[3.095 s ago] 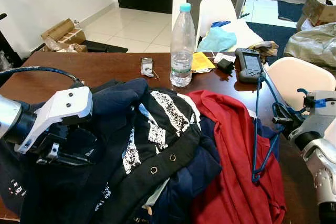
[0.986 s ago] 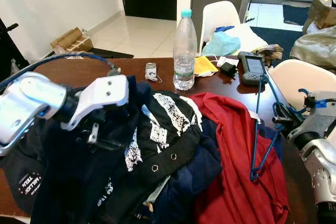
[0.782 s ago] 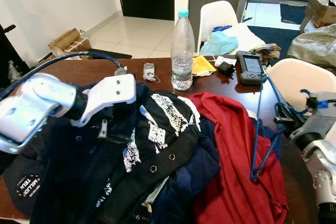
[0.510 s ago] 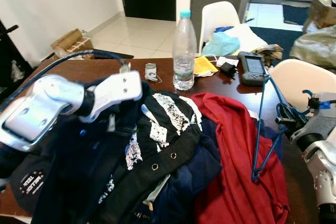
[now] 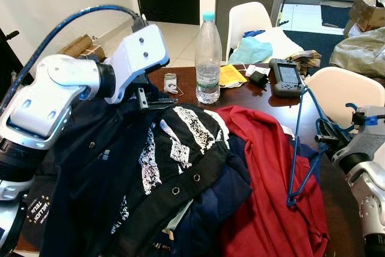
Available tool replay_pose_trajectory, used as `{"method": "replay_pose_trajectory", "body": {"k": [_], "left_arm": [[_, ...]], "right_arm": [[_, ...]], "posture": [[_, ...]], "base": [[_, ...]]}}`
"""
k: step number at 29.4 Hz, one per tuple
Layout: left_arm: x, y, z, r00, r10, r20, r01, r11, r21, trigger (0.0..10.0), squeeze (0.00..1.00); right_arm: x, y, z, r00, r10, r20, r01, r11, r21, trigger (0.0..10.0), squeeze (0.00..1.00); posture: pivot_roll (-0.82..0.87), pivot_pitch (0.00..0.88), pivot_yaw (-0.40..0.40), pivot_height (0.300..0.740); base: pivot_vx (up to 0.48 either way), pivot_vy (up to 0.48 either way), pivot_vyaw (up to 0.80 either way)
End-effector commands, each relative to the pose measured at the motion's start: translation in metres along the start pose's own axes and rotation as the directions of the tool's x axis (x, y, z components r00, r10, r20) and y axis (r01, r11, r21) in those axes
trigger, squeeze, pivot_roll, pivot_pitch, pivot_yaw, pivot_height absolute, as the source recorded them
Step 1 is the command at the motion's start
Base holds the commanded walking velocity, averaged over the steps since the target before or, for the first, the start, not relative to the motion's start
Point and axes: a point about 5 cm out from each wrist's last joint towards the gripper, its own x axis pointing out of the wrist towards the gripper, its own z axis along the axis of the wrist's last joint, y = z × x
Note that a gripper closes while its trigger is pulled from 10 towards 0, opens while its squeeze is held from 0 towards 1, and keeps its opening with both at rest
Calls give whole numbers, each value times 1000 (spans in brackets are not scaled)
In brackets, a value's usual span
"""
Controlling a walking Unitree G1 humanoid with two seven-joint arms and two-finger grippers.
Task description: Hang hanger
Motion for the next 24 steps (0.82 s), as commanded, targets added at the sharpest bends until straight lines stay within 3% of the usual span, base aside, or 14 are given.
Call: {"method": "replay_pose_trajectory", "body": {"k": [1, 6, 8, 15, 21, 22, 24], "left_arm": [[0, -12, -7, 995, -85, -48, 83, 996, -36, 10000, 0], [-1, -15, -8, 992, -90, -93, 88, 996, -32, 10000, 0], [-7, -7, -14, 986, -40, -164, 42, 999, 4, 10000, 0], [-21, 13, -13, 975, 92, -204, -83, 995, 54, 10000, 0], [-25, 14, -18, 965, 104, -241, -97, 994, 42, 10000, 0], [-24, 9, -22, 966, 73, -249, -71, 997, 16, 7569, 0], [-23, 5, -24, 967, 50, -252, -52, 999, -3, 7569, 0]], "right_arm": [[-2, 3, -1, 1000, 10, 2, -10, 1000, 6, 10000, 0], [-2, 2, -1, 1000, 9, 0, -9, 1000, 5, 10000, 0], [-2, 2, -3, 1000, 10, -5, -10, 1000, 6, 10000, 0], [-1, 5, -4, 1000, 18, -9, -18, 1000, 8, 10000, 0], [-2, 5, -5, 1000, 17, -11, -16, 1000, 9, 10000, 0], [-2, 5, -5, 1000, 16, -11, -16, 1000, 10, 10000, 0], [-2, 5, -5, 1000, 16, -11, -16, 1000, 10, 10000, 0]], "posture": [[71, 62, 70, 740], [71, 64, 70, 740], [78, 66, 67, 740], [82, 68, 70, 740], [85, 70, 73, 740], [85, 70, 73, 740], [85, 70, 73, 740]], "base": [[0, 0, 0], [0, 0, 0], [0, 0, 0], [0, 0, 0], [0, 0, 0], [0, 0, 0], [0, 0, 0]]}}
